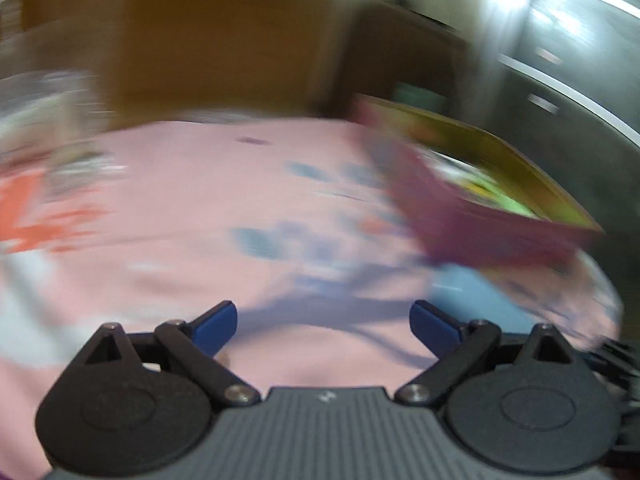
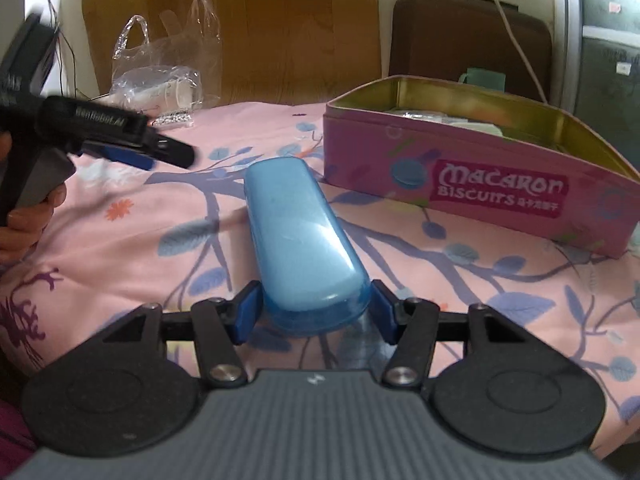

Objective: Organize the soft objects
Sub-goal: 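Pass the blue case from the right gripper to the left gripper, then lower the blue case into the tin and open the left gripper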

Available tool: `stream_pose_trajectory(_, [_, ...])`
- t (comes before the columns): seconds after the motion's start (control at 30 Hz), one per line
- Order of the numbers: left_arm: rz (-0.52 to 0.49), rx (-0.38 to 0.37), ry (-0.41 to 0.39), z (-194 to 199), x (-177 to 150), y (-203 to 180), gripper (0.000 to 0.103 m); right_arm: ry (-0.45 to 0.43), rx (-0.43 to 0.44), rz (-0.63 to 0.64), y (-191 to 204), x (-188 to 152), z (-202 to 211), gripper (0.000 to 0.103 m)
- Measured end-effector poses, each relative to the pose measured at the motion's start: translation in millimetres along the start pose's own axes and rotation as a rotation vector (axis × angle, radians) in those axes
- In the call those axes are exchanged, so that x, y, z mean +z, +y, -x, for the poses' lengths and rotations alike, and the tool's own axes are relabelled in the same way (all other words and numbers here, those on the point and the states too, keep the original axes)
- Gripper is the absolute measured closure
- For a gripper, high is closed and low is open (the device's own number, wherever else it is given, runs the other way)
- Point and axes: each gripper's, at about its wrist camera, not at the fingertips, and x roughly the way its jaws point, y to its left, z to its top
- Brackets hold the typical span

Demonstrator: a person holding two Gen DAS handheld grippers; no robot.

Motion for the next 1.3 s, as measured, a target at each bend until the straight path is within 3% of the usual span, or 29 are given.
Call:
stream_pose_trajectory(0.07, [-0.05, -0.087, 0.044, -2, 1, -33, 0.007, -0.014, -0.002, 0.02, 1, -2, -1, 0.034])
stream_pose_trajectory(0.17, [-0.06, -0.183, 0.104, -6, 1, -67, 0.004, -0.033, 0.009, 0.04, 0, -5, -3, 0.032])
stream_pose_trajectory(0.33, [0.024, -0.264, 0.22, -35, -5, -86, 0.004, -0.087, 0.047, 0.049, -5, -12, 1, 0.045])
stream_pose_trajectory(0.37, [0.017, -0.259, 0.189, -37, -7, -88, 0.014, -0.101, 0.059, 0.057, -1, -11, 1, 0.046])
stream_pose_trajectory(0.4, [0.004, -0.25, 0.186, -39, -9, -93, 0.018, -0.115, 0.07, 0.064, 3, -10, 3, 0.048])
stream_pose_trajectory(0.57, [0.048, -0.297, 0.154, -26, 1, -97, 0.026, -0.229, 0.052, 0.096, 10, 7, 17, 0.048])
stream_pose_trajectory(0.7, [0.018, -0.307, 0.065, -2, 29, -102, 0.027, -0.323, 0.032, 0.056, -4, 33, 23, 0.048])
stream_pose_trajectory(0.83, [-0.067, -0.307, 0.01, -6, 66, -132, 0.027, -0.368, -0.061, 0.025, -27, 56, 13, 0.048])
stream_pose_trajectory(1.1, [-0.186, -0.361, 0.059, -86, 125, -223, 0.024, -0.293, -0.227, -0.103, -113, 86, -21, 0.048])
stream_pose_trajectory(1.23, [-0.222, -0.369, 0.102, -144, 135, -250, 0.014, -0.185, -0.314, -0.143, -147, 98, -55, 0.046])
stream_pose_trajectory(1.3, [-0.245, -0.316, 0.112, -168, 134, -260, 0.014, -0.109, -0.332, -0.174, -158, 101, -73, 0.046])
